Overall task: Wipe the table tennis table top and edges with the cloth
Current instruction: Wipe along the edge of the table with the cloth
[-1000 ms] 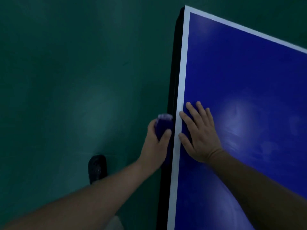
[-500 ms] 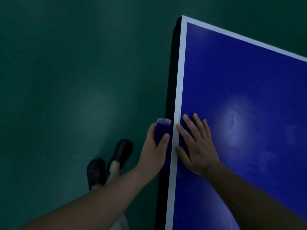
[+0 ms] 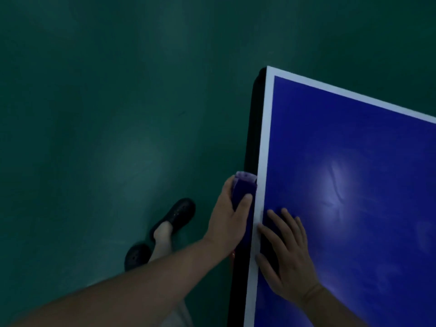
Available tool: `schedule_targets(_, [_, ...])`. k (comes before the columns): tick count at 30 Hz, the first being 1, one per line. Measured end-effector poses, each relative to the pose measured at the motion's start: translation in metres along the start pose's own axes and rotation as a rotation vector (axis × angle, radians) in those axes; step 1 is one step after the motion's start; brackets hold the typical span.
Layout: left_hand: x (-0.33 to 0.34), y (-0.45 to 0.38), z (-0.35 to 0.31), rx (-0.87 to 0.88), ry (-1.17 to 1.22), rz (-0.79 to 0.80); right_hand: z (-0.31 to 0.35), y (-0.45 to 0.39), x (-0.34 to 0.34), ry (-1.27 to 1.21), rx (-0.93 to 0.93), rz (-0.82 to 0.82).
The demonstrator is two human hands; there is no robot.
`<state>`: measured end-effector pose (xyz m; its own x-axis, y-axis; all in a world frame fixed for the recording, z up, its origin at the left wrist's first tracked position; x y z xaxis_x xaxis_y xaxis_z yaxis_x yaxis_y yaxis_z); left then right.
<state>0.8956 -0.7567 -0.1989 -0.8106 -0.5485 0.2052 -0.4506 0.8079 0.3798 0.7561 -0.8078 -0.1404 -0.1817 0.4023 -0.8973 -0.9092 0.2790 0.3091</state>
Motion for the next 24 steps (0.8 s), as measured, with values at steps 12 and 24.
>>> schedule_targets(12, [-0.008, -0.044, -0.038, 0.053, 0.010, 0.015, -0.078, -0.221, -0.097, 0.132, 0.048, -0.067])
schedule_targets(24, [-0.045, -0.185, -0.089, 0.032, -0.186, -0.084, -0.080, -0.224, -0.103, 0.079, 0.036, -0.118])
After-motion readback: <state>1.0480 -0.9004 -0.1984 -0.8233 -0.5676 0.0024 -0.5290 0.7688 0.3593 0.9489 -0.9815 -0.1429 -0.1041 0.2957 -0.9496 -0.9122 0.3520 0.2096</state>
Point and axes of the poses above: each hand's wrist, its own y-axis away from the middle knuckle, its own x-axis out of the palm, z = x × y, the point moved 9 cm from there along -y, towards the middle knuckle, and after that the axes turned 13 degrees about z, right-handed, at the moved point
